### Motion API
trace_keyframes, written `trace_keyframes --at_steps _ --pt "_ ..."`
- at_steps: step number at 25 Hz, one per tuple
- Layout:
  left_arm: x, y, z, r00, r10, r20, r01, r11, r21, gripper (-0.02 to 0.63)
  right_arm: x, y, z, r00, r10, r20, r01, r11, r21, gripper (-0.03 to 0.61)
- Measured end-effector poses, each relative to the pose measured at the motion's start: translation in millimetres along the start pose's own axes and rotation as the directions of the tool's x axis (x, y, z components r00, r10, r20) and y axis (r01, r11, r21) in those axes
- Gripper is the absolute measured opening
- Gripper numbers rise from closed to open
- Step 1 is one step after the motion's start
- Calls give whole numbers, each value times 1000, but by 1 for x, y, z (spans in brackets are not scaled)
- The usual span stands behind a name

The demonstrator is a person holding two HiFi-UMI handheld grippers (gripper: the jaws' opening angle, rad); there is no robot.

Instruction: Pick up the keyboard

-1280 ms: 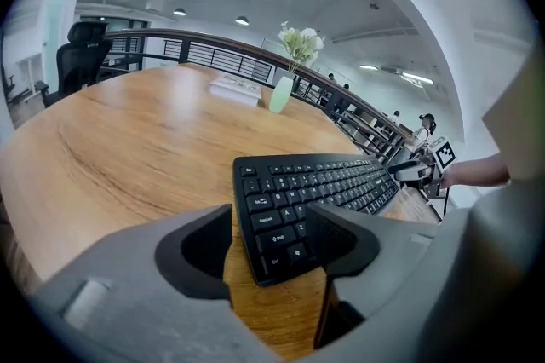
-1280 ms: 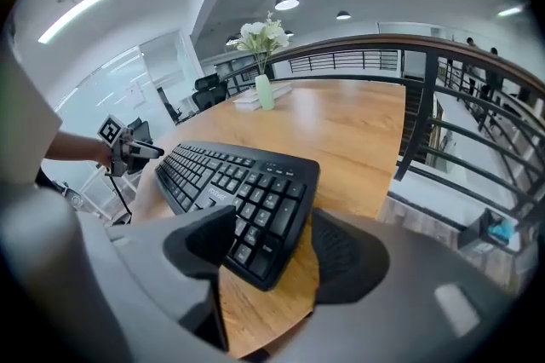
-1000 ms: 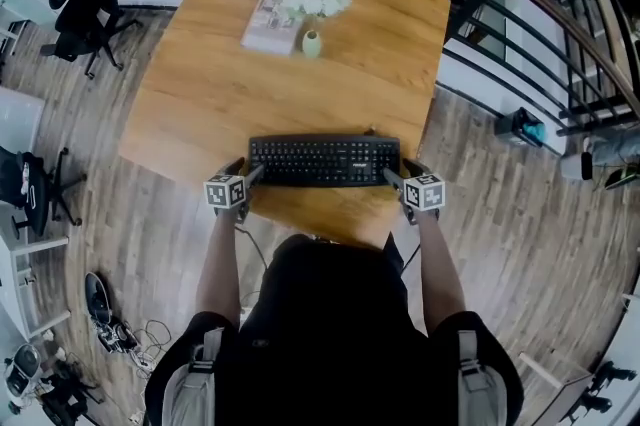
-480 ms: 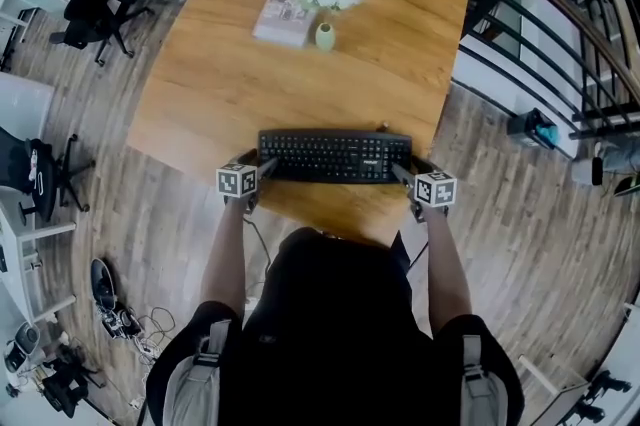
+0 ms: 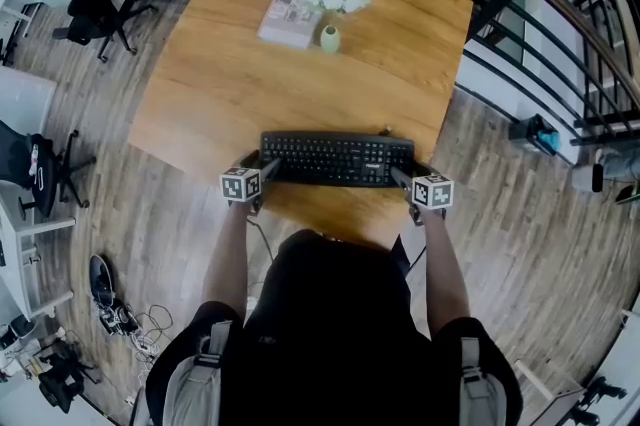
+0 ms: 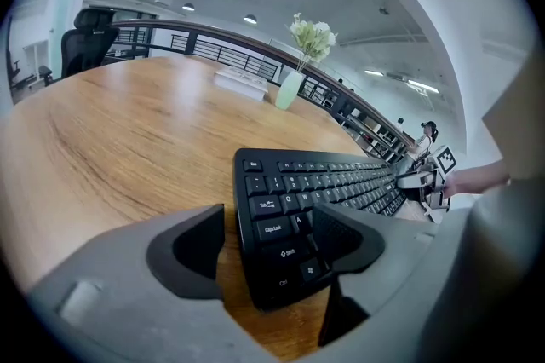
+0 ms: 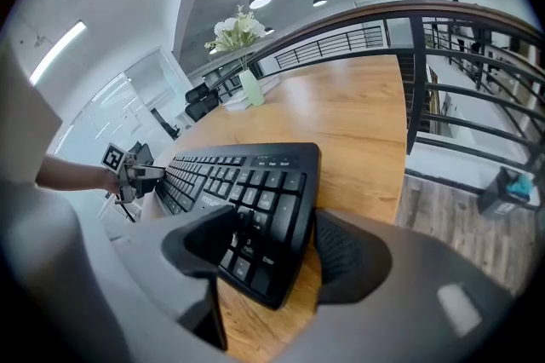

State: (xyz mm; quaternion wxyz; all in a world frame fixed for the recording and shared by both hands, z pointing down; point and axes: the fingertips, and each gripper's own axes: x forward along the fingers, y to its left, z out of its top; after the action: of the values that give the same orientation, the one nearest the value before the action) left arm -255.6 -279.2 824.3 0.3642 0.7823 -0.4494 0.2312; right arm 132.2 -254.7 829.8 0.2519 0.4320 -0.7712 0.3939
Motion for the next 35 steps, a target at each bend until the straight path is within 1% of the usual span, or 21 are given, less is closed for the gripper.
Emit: trace_keyframes --at_steps 2,5,8,11,16,19,24,26,28,32,35 --pt "0 0 2 1000 -8 16 8 1000 -12 312 1 -1 0 1000 -11 -16 11 1000 -12 298" --pt "-1 0 3 999 -8 31 10 999 -36 313 5 6 2 1000 4 -23 -5 1000 -21 298" --pt "-1 1 3 999 -25 40 28 998 -58 321 8 8 3 1000 4 -27 -5 1000 -29 298" --pt "-1 -1 3 999 -32 27 33 998 -50 321 8 8 2 1000 7 -24 -8 999 -31 298" --pt "-4 0 4 1000 -14 19 15 999 -35 321 8 9 0 1000 3 -23 -3 1000 -23 298" --pt "-4 -1 3 1000 -16 -4 16 1000 -7 319 9 7 -3 999 24 -28 -24 1000 -8 298" --pt "-8 -4 3 1000 -12 -2 12 1000 -2 319 6 9 -10 999 30 -44 -29 999 33 298" --pt "-11 -6 4 1000 -16 8 16 1000 -12 319 4 10 -13 998 40 -50 -37 998 54 281" --pt "-15 -8 4 1000 -19 21 20 999 -27 319 1 11 -17 997 48 -56 -43 996 74 281" --pt "-25 -14 -1 999 -15 41 17 999 -41 319 -7 13 -18 998 49 -27 -46 994 99 281" --pt "-32 -21 0 998 -15 60 17 999 -41 319 -13 13 -17 999 39 -13 -37 994 100 281"
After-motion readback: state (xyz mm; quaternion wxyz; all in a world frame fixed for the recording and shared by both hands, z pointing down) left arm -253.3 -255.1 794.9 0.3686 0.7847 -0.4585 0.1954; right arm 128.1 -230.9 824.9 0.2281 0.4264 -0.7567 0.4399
